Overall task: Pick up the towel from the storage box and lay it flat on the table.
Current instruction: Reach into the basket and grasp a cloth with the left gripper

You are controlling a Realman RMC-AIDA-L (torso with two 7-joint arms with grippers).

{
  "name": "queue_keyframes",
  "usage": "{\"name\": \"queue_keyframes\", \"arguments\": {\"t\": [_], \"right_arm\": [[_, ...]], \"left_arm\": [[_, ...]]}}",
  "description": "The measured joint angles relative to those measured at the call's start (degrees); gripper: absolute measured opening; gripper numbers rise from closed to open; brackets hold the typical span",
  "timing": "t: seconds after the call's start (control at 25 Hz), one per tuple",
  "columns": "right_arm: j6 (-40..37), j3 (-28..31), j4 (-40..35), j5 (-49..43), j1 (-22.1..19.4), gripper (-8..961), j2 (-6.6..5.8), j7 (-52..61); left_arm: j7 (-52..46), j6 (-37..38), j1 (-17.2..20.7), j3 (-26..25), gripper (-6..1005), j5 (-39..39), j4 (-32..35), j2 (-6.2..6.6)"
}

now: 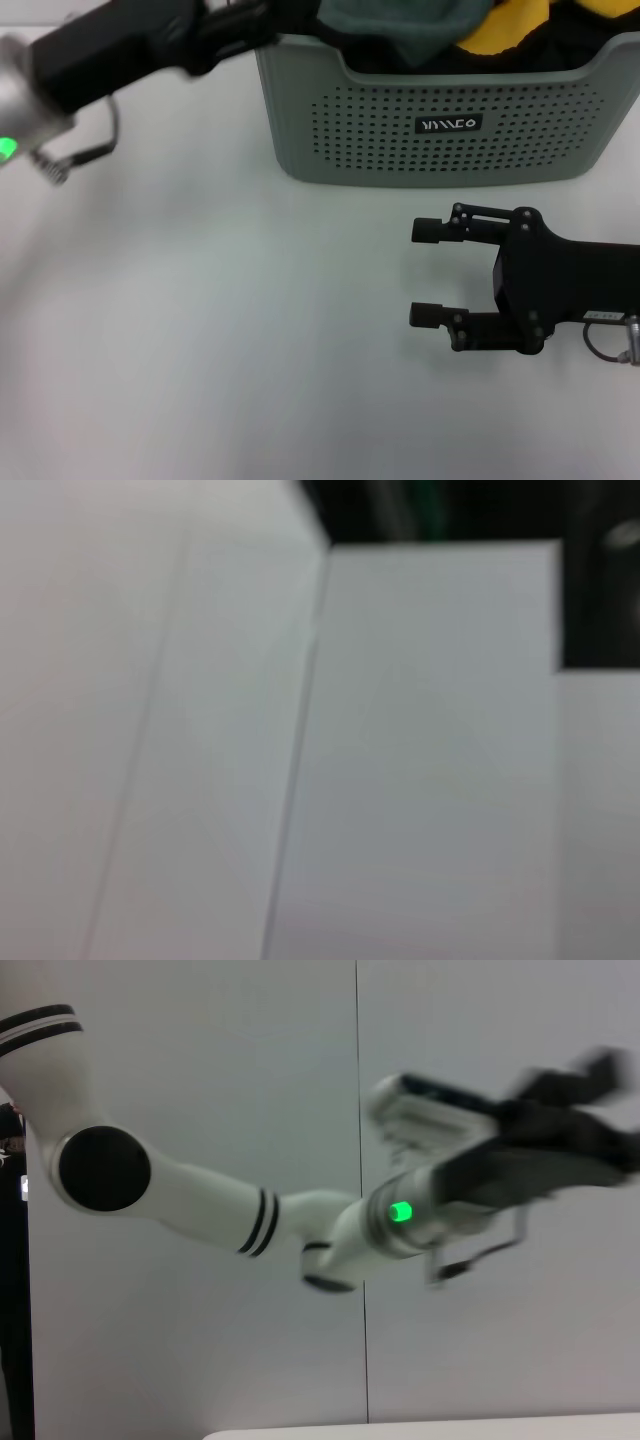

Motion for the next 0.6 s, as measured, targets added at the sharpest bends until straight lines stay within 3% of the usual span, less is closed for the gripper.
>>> {"name": "queue_keyframes", "arguments": {"t": [0.16,0.24,0.6], "right_arm": [[0.26,-0.17,0.55,-0.02,0.03,715,0.06,-0.27],[0.45,-0.21,0.88,-0.02,0.03,715,0.12,-0.70],[0.51,-0.21,1.21,-0.01,-0.05,712,0.17,-1.52]], "left_arm": [[-9.94,-13.76,-3.93,2.56,837,7.67,5.54,-0.02],[-12.08,-17.08,-4.80,3.99,819,11.79,8.19,-0.03],[-14.11,-32.58,-2.61,17.10,706,24.24,19.56,-0.16]]}}
